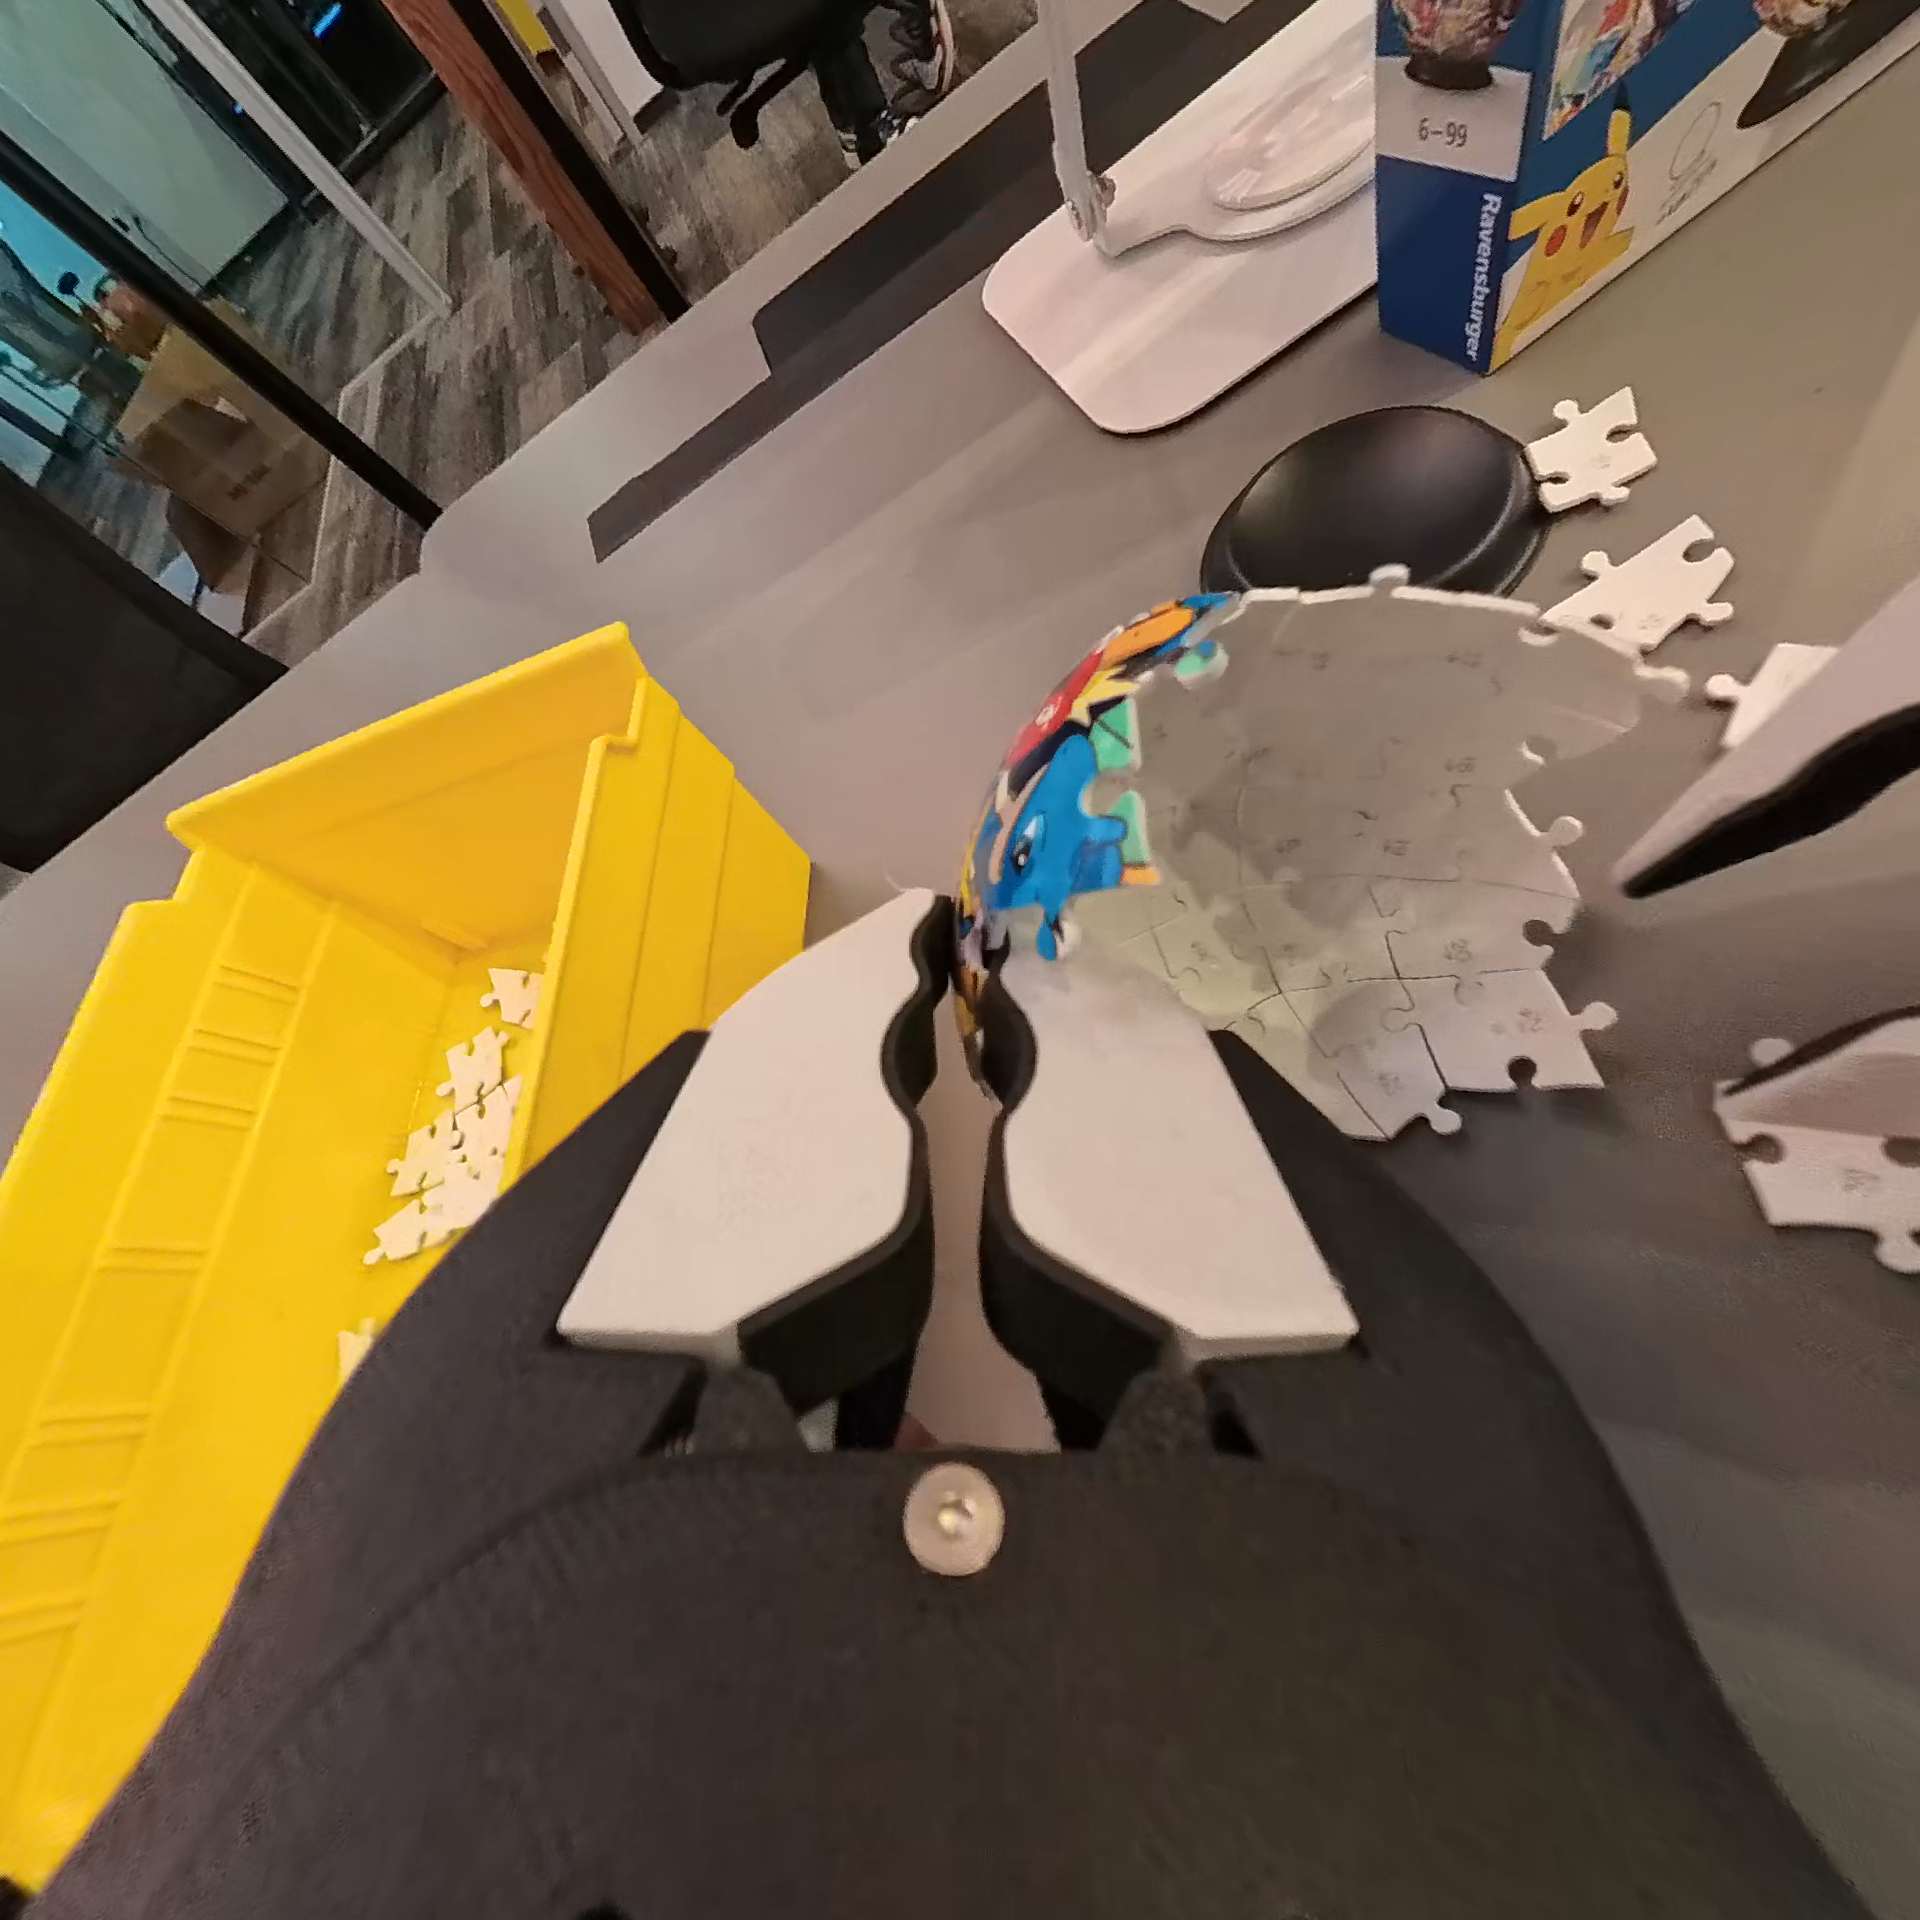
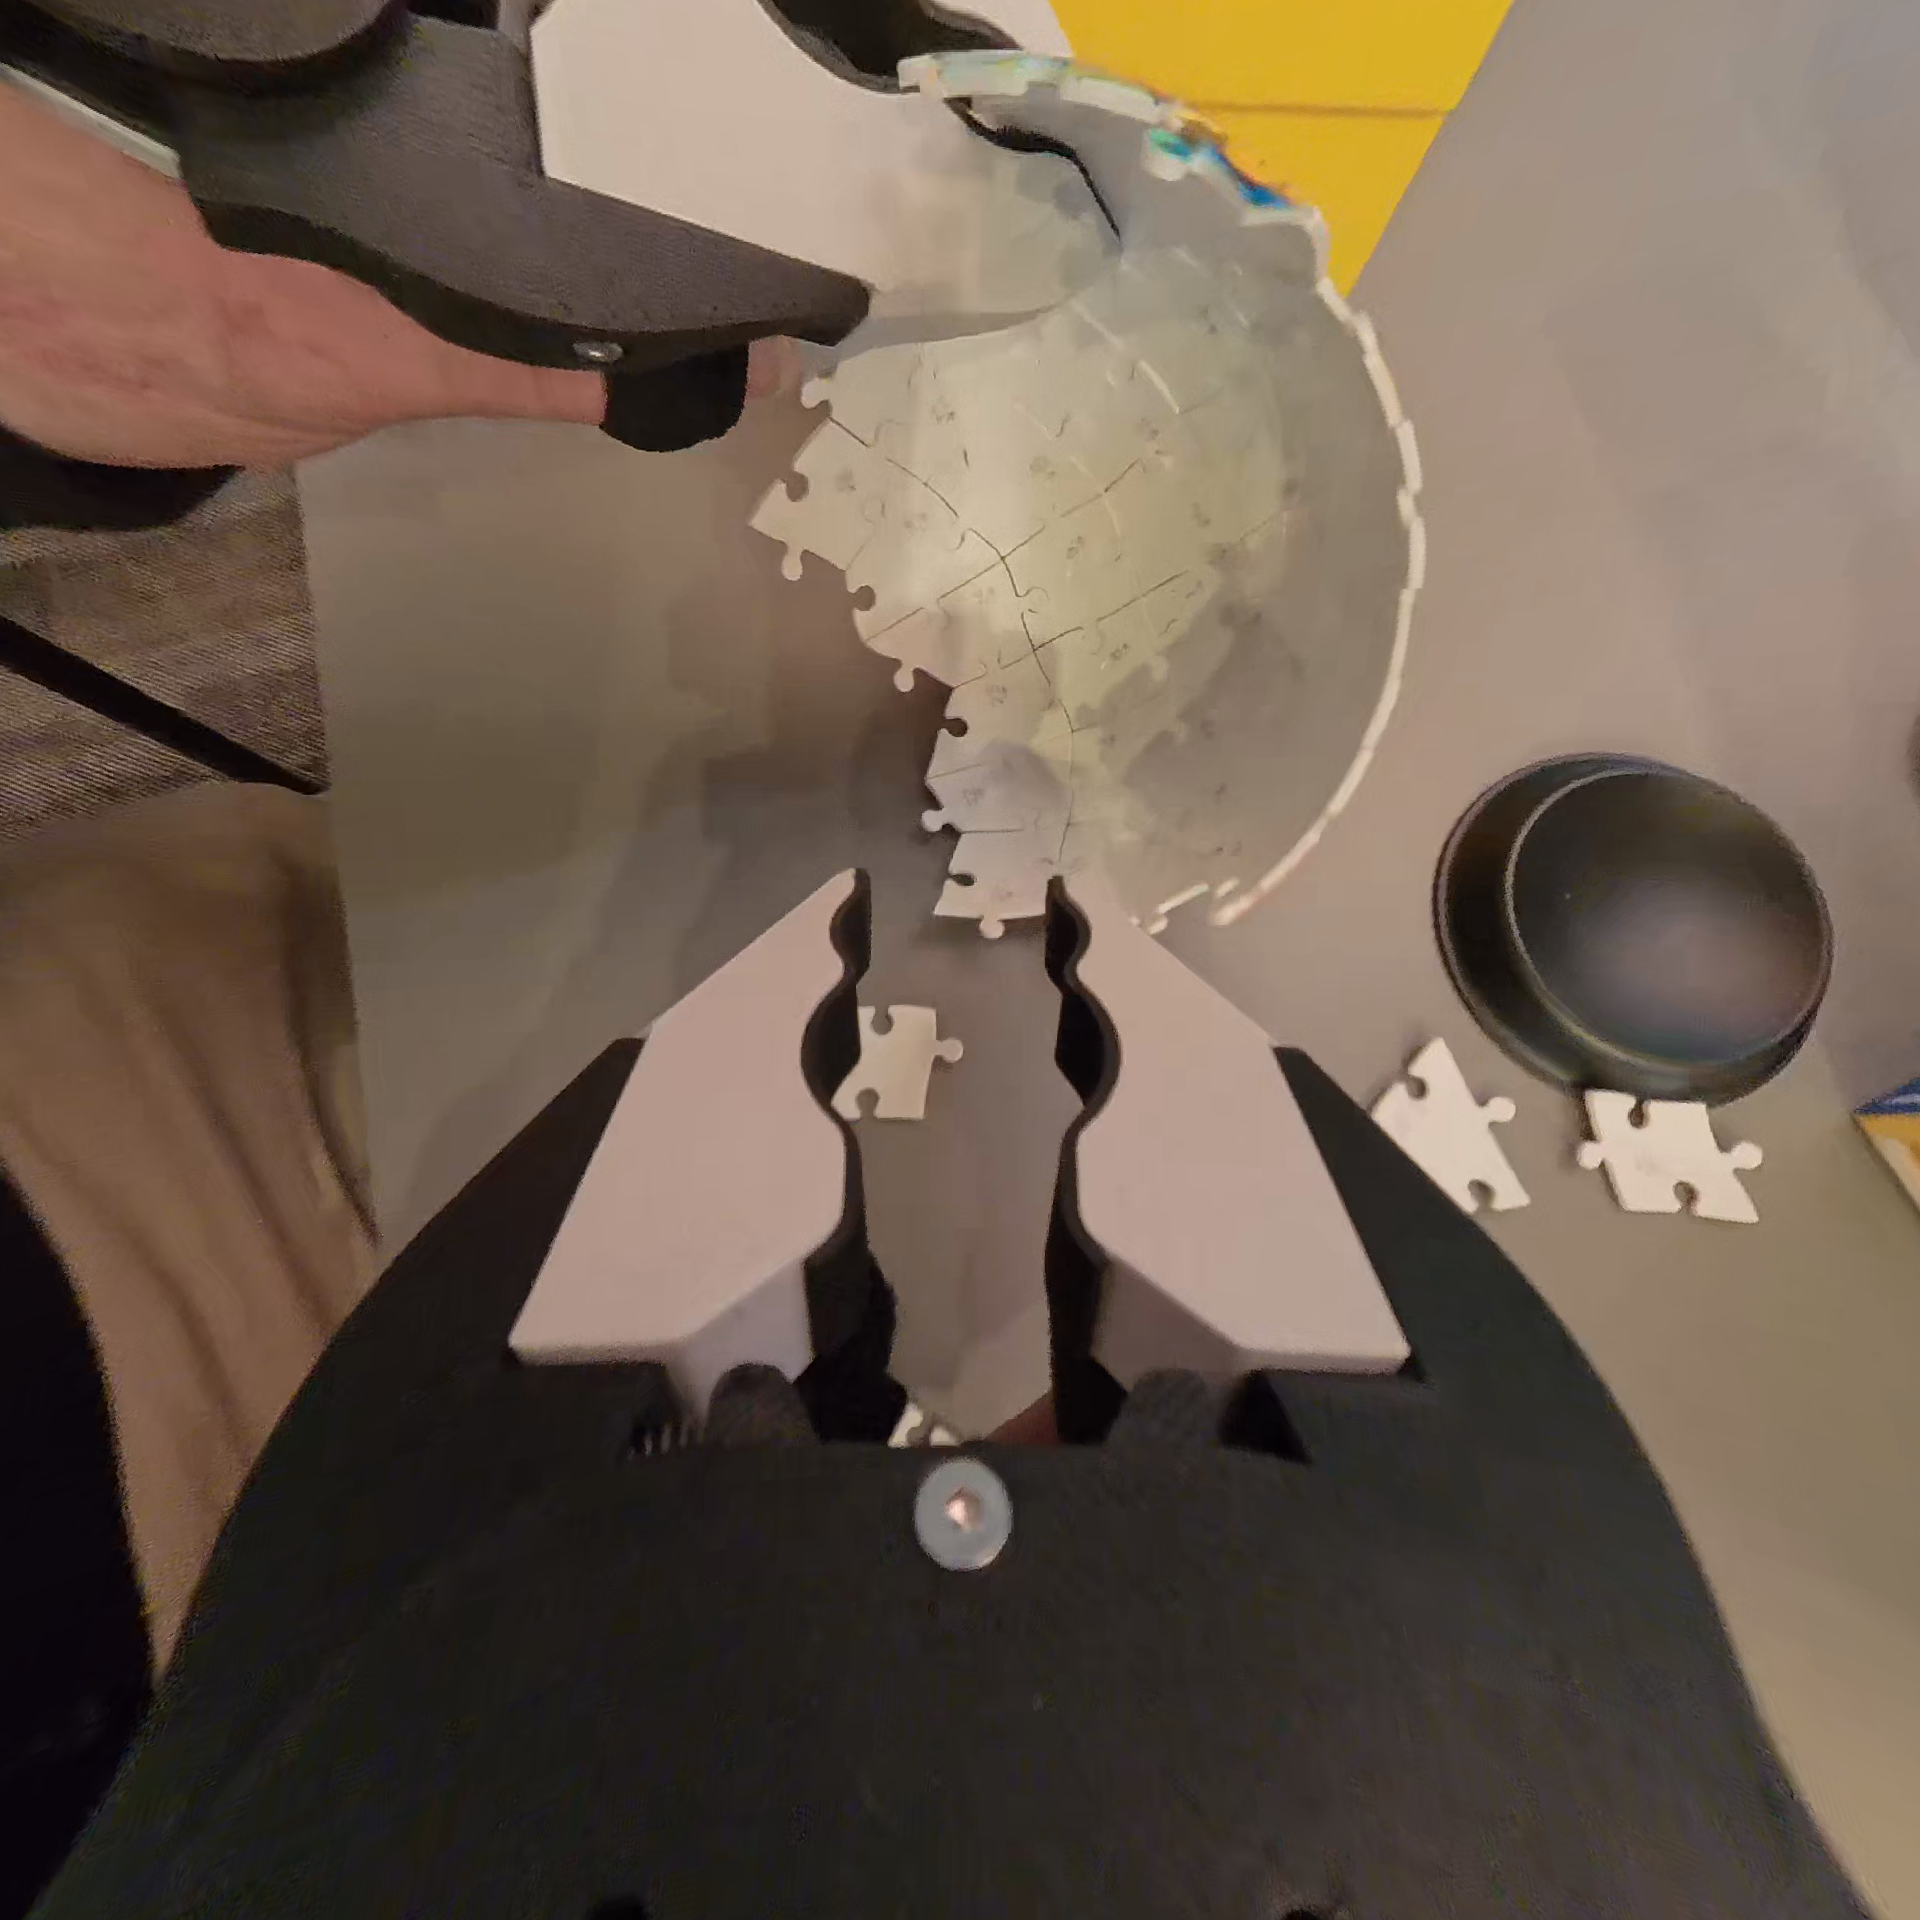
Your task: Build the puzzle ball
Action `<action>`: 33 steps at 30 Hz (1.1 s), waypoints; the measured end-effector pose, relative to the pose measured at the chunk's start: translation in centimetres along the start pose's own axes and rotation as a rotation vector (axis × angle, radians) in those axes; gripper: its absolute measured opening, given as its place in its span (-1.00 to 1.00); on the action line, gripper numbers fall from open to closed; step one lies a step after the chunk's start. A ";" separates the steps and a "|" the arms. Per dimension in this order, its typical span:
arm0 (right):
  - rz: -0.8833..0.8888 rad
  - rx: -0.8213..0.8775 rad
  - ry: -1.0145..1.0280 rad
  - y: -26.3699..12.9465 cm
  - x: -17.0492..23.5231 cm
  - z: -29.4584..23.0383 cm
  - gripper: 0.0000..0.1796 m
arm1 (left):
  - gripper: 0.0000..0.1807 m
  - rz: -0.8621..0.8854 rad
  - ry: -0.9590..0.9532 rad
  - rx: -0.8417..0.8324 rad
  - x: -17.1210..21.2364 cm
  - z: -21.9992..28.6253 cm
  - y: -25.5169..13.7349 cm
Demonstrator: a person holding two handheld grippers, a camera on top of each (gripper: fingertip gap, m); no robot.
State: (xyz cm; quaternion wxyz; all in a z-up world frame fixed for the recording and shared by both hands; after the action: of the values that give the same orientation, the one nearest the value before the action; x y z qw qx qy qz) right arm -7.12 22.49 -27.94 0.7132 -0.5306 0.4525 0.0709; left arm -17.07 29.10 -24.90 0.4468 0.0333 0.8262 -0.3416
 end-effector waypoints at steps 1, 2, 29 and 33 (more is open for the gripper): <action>0.004 -0.022 0.020 -0.5 0.1 -0.1 -0.66 | -0.97 0.002 -0.015 0.005 0.0 -0.1 0.0; -0.006 -0.052 0.033 -0.8 0.4 -0.3 -0.67 | -0.97 0.004 -0.029 0.006 0.0 -0.1 0.0; -0.097 -0.014 0.152 -1.5 4.6 3.0 -0.65 | -0.97 -0.116 -0.228 0.191 1.7 -0.5 1.1; -0.079 0.001 0.157 -1.8 4.3 3.2 -0.65 | -0.97 -0.172 -0.284 0.232 2.0 -0.6 1.3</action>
State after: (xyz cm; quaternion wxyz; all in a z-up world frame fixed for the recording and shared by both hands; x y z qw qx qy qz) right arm -1.76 22.73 -29.71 0.6779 -0.5516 0.4860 0.0006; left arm -18.22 29.88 -26.91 0.5213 -0.0346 0.7097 -0.4726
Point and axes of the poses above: each gripper's, where its closed fingertips meet, y out along the fingers, x out of its underside, z = x × y across the jaws, the point moved 3 cm from there along -y, back along the fingers, and after that the axes turned 5 degrees about x, right-handed, at the moved point
